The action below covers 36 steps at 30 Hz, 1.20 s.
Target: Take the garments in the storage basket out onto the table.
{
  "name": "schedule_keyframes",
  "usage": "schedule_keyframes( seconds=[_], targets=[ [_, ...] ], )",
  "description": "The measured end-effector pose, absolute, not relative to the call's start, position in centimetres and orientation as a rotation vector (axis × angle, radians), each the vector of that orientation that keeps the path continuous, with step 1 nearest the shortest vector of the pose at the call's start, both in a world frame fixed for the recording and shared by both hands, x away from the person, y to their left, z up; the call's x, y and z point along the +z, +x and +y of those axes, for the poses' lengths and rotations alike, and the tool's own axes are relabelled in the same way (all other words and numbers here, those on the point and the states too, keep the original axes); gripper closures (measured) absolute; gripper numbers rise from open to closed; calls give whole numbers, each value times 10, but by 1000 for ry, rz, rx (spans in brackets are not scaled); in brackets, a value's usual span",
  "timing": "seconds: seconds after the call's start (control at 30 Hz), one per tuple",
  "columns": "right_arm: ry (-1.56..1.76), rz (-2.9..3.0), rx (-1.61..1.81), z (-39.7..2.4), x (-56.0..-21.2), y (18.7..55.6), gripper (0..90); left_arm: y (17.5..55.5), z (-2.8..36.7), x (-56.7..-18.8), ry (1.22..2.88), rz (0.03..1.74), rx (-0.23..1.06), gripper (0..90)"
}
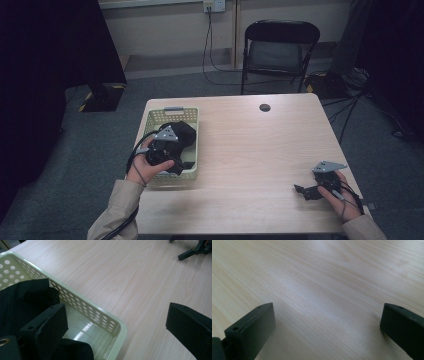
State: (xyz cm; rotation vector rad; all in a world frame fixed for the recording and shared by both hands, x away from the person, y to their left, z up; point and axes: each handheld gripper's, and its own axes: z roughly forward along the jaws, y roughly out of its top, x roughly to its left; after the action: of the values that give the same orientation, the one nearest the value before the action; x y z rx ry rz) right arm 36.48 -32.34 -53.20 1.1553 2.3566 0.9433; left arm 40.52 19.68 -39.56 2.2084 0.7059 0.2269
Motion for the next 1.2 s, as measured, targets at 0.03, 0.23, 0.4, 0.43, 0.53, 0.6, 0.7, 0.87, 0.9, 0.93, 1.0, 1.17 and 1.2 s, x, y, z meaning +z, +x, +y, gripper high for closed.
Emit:
schedule_keyframes(
  seconds=[0.03,0.23,0.4,0.43,0.53,0.6,0.7,0.87,0.9,0.93,1.0,1.17,1.2],
  targets=[
    [1155,2357,943,-323,-532,365,0,406,197,-395,2206,708,229,32],
    [1155,2357,943,-323,-532,365,0,411,199,-394,2204,716,240,32],
    [1155,2356,943,-323,-532,365,0,415,198,-393,2196,723,248,32],
    [1155,2357,943,-323,-532,365,0,416,198,-392,2196,724,251,32],
    [1155,2356,943,-323,-532,365,0,418,198,-393,2196,728,259,32],
    [1155,2356,943,-323,-532,365,0,420,198,-394,2194,731,262,32],
    [1155,2357,943,-323,-532,365,0,423,199,-395,2191,740,265,32],
    [1155,2357,943,-323,-532,365,0,429,199,-396,2188,752,270,32],
    [1155,2357,943,-323,-532,365,0,429,199,-396,2188,752,270,32],
    [1155,2357,943,-323,-532,365,0,430,199,-396,2187,753,272,32],
    [1155,2357,943,-323,-532,365,0,433,199,-395,2184,755,281,32],
    [1155,2357,943,-323,-532,365,0,439,199,-394,2193,764,294,32],
    [1155,2357,943,-323,-532,365,0,440,199,-394,2191,768,298,32]
  ],
)
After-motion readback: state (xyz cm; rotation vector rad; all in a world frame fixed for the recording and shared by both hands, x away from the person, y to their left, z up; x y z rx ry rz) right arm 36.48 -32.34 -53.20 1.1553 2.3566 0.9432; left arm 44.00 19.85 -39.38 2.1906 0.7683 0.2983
